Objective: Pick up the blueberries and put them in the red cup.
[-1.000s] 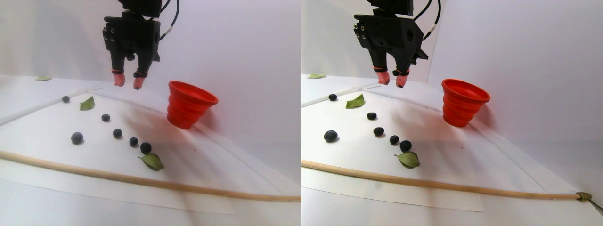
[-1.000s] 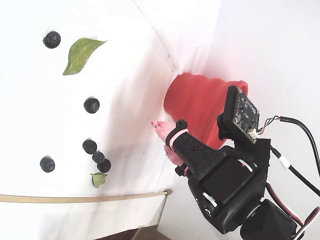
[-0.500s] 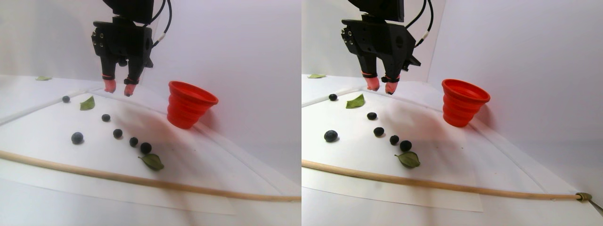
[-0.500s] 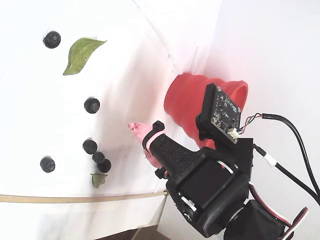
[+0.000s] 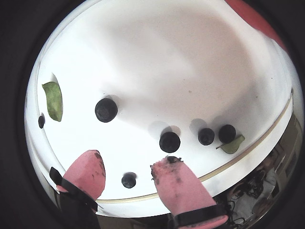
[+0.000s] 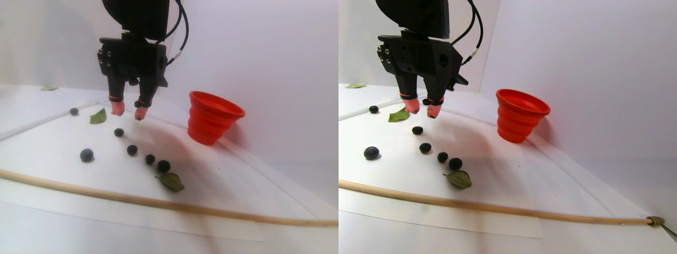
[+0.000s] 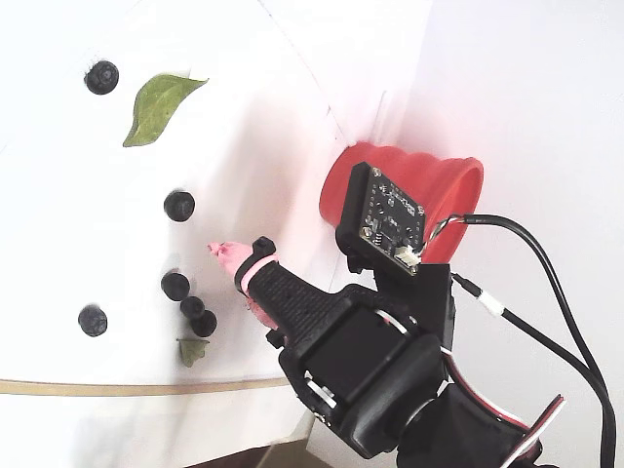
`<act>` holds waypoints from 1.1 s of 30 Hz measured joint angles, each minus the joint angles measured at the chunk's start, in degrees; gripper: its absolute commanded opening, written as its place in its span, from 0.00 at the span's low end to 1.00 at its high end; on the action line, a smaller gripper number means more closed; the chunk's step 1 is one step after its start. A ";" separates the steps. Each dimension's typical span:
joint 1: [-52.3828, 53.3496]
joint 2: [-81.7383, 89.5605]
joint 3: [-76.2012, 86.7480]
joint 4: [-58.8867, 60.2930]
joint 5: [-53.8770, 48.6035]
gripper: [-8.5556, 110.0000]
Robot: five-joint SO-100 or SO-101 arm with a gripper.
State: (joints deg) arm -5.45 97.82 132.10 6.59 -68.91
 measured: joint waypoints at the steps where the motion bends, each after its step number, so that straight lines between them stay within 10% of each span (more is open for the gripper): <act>1: -0.09 -0.35 0.00 -0.18 0.00 0.24; 33: -3.16 -11.51 -7.21 -6.15 1.58 0.24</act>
State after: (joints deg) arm -8.61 86.31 124.89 0.44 -67.32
